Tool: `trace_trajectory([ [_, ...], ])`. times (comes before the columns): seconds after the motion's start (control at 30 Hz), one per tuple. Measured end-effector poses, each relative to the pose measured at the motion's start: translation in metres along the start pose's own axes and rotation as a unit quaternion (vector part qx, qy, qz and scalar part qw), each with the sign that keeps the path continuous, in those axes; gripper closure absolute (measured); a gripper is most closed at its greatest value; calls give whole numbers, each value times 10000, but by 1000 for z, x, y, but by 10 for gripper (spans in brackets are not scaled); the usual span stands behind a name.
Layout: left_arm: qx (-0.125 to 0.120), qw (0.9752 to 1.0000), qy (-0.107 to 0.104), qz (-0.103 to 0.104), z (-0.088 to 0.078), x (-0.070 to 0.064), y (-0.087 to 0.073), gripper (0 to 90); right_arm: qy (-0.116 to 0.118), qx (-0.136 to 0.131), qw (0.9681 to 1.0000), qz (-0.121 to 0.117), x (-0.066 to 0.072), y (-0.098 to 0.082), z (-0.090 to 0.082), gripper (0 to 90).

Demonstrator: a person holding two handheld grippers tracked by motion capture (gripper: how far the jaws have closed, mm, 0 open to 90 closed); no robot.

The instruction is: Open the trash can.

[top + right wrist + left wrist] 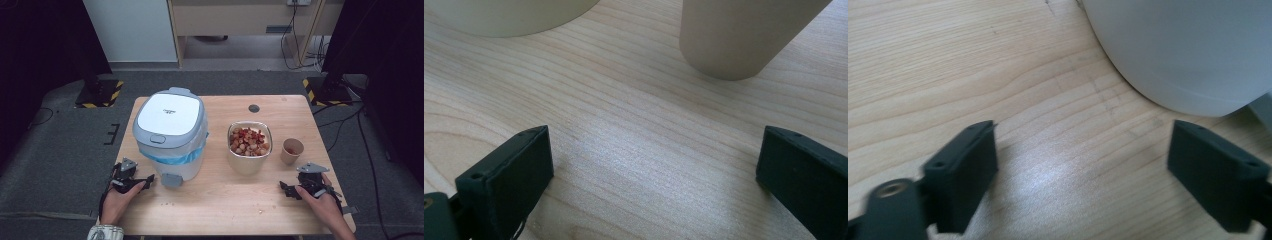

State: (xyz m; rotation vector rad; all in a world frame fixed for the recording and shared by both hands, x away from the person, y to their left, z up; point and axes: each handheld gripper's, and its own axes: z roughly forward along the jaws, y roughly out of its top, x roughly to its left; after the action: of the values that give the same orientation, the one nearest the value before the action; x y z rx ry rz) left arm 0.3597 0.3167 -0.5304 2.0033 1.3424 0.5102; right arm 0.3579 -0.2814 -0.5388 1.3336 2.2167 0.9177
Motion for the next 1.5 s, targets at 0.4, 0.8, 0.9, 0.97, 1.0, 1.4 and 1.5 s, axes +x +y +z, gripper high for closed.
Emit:
trace_trajectory([
  [0.4,-235,9987,-79,441,-33,-29,8,471,-16,10,10000,39,1,-1,-1,21],
  [0.8,-541,9932,-684,770,-44,-59,18,752,-13,16,10000,44,1,-1,-1,20],
  [0.9,-489,9912,-843,894,-40,-64,21,799,-13,15,10000,44,1,-1,-1,20],
  [0.97,-450,9902,-953,915,-37,-66,22,826,-11,16,10000,44,1,-1,-2,20],
  [1.0,-427,9897,-1008,922,-35,-67,22,836,-12,16,10000,42,1,-1,-2,20],
  [1.4,-173,9862,-1136,1189,-16,-77,26,873,-15,-2,10000,29,1,-2,-2,20],
  [1.5,-118,9861,-1148,1198,-12,-79,27,879,-14,-3,10000,25,1,-2,-2,20],
])
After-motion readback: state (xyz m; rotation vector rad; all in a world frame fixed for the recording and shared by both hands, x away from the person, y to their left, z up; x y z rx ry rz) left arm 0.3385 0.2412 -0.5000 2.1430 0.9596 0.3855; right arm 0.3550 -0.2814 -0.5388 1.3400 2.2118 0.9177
